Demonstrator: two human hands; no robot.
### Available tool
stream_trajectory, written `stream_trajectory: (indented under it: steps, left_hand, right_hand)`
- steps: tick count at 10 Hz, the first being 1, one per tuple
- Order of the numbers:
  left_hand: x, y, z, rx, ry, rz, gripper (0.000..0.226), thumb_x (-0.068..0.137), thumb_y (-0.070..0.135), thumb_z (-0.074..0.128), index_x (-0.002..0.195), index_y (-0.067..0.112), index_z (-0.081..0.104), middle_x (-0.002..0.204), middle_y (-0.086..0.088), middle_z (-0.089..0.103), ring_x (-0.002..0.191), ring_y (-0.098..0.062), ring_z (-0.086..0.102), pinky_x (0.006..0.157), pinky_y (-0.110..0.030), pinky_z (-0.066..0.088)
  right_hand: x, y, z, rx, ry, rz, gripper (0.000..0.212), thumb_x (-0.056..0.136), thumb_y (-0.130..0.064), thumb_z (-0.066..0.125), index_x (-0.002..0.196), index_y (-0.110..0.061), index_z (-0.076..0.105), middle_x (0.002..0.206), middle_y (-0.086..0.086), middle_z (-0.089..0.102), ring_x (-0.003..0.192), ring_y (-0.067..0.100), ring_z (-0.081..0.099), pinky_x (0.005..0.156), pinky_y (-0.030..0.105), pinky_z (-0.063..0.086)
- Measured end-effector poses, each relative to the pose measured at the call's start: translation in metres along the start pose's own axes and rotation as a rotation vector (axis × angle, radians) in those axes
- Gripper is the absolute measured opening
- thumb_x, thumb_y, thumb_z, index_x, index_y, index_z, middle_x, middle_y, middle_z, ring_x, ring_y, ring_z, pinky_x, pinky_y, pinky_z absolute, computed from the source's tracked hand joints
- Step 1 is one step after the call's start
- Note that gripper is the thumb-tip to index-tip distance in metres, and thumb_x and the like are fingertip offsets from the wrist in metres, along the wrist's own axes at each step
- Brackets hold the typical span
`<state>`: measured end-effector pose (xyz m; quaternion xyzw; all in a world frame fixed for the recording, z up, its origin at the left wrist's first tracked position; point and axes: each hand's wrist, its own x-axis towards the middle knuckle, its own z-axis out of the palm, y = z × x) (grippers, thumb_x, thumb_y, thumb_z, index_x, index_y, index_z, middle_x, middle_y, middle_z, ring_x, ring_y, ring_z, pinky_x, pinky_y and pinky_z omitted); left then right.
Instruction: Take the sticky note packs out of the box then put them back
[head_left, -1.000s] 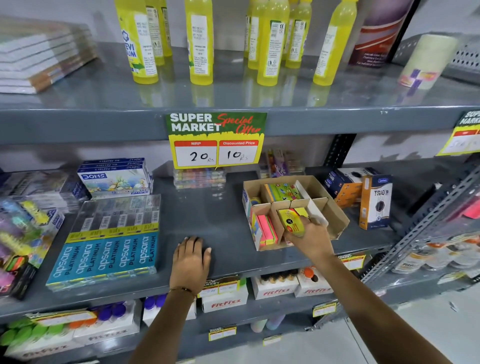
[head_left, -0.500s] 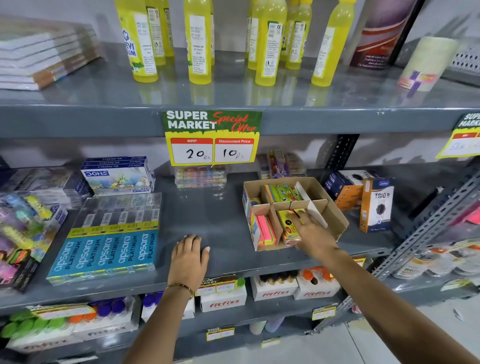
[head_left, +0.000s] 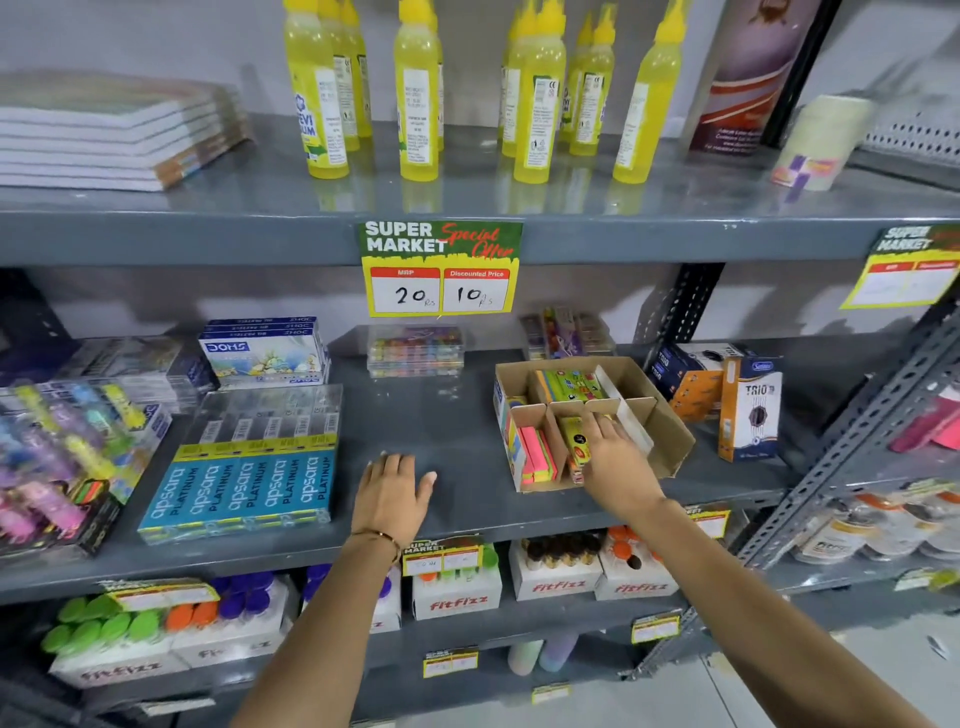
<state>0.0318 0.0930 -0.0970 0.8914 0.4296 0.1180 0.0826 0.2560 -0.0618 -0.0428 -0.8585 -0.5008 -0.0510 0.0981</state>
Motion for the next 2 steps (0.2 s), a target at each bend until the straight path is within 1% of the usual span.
stream_trajectory:
  steps: [1,2]
  left_hand:
    - [-0.019,0.011,-0.030,-0.092,0.185,0.069,0.039,0.094,0.027,0.047,0.120,-0.001,0.053,0.125,-0.022,0.057,0.123,-0.036,0.045,0.107,-0.046,0.034]
    - [-0.040,0.023,-0.066,-0.154,0.386,0.174,0.036,0.094,0.027,0.046,0.116,0.001,0.056,0.119,-0.019,0.062,0.115,-0.035,0.054,0.096,-0.046,0.044]
  right_hand:
    - [-0.026,-0.034,-0.023,0.100,0.345,-0.134,0.043,0.081,-0.002,0.064,0.123,0.000,0.056,0.115,0.020,0.065,0.106,0.037,0.062,0.092,0.042,0.051]
    - [-0.045,-0.074,-0.049,0.095,0.639,-0.286,0.033,0.079,-0.007,0.065,0.111,-0.001,0.064,0.106,0.016,0.070,0.093,0.033,0.066,0.084,0.040,0.052]
